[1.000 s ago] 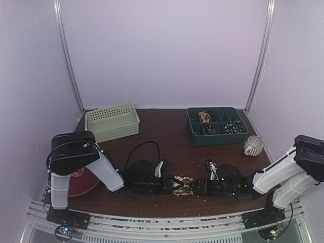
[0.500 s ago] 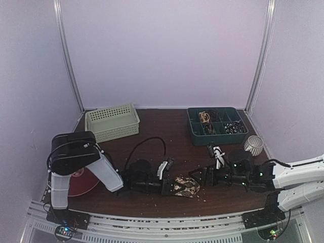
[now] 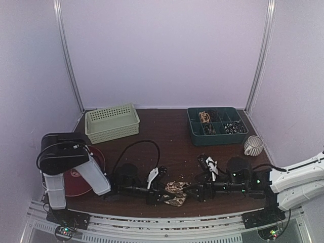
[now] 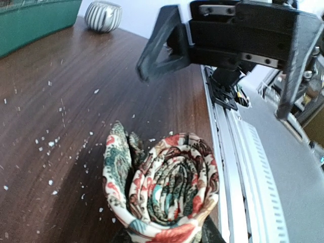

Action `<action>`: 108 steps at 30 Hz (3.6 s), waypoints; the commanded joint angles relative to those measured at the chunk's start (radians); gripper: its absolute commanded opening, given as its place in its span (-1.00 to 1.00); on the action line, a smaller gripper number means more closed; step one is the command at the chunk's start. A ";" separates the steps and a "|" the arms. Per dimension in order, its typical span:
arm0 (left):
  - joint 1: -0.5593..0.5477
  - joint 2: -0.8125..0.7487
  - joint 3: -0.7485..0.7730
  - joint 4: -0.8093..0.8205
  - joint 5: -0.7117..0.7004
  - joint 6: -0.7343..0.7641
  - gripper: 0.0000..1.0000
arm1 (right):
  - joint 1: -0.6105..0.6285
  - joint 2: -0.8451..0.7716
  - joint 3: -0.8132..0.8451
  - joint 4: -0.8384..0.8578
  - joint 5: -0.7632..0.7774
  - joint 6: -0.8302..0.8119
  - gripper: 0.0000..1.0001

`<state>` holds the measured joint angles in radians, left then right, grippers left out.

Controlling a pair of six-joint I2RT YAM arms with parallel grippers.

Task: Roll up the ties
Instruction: Pass from the left arm to the right, then place the tie in the storage box.

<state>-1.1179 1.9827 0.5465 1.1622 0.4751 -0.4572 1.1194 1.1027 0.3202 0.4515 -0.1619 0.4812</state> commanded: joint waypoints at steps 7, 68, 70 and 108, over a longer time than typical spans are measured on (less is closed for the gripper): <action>0.003 -0.195 -0.092 -0.074 0.025 0.310 -0.51 | 0.072 0.120 0.045 0.132 -0.007 -0.233 1.00; 0.000 0.062 -0.321 0.359 -0.212 0.472 -0.16 | 0.070 0.669 0.389 0.046 -0.136 -0.676 0.32; 0.000 0.075 -0.338 0.406 -0.221 0.462 -0.08 | 0.069 0.667 0.387 0.057 -0.135 -0.662 0.24; 0.007 -0.278 -0.366 0.089 -0.446 0.294 0.76 | 0.068 0.678 0.462 -0.211 0.226 -0.363 -0.09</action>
<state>-1.1202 1.7199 0.1833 1.2469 0.0540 -0.1455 1.1908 1.7565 0.7792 0.2996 0.0231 0.0853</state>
